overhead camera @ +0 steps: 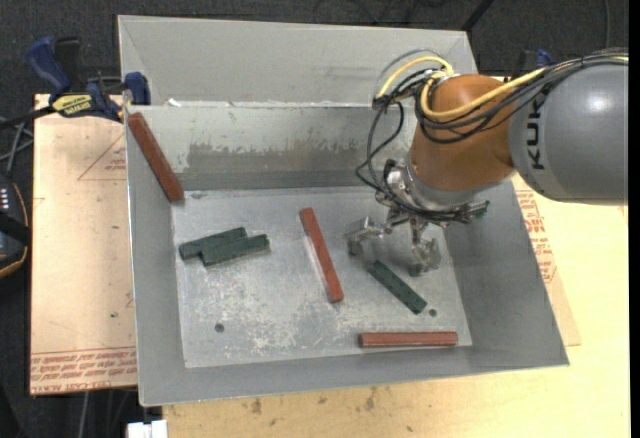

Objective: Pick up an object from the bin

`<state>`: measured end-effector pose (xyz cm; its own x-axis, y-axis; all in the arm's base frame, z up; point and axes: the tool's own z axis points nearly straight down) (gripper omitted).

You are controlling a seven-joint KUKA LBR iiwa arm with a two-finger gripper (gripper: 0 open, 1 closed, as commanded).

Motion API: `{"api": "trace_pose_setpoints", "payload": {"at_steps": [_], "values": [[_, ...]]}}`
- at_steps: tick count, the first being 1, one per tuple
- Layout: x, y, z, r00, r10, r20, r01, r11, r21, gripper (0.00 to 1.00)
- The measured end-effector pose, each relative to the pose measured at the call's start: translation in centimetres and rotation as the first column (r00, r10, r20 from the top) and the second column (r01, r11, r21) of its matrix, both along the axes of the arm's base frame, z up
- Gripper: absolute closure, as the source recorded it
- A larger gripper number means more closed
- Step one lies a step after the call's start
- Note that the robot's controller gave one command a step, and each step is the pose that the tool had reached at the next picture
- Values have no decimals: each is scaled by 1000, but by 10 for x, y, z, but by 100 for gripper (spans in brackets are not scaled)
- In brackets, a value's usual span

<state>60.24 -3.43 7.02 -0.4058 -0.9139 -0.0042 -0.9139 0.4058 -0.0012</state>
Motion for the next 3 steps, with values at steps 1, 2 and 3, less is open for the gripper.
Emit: {"api": "trace_pose_setpoints", "payload": {"at_steps": [1, 2, 3], "values": [[0, 0, 0, 1000, 0, 0, 0, 1000, 0, 0], [-1, 0, 0, 1000, 3, 0, -3, 1000, 0, 0], [-52, 7, 1, 995, -98, -2, 98, 995, -2, 100]]}}
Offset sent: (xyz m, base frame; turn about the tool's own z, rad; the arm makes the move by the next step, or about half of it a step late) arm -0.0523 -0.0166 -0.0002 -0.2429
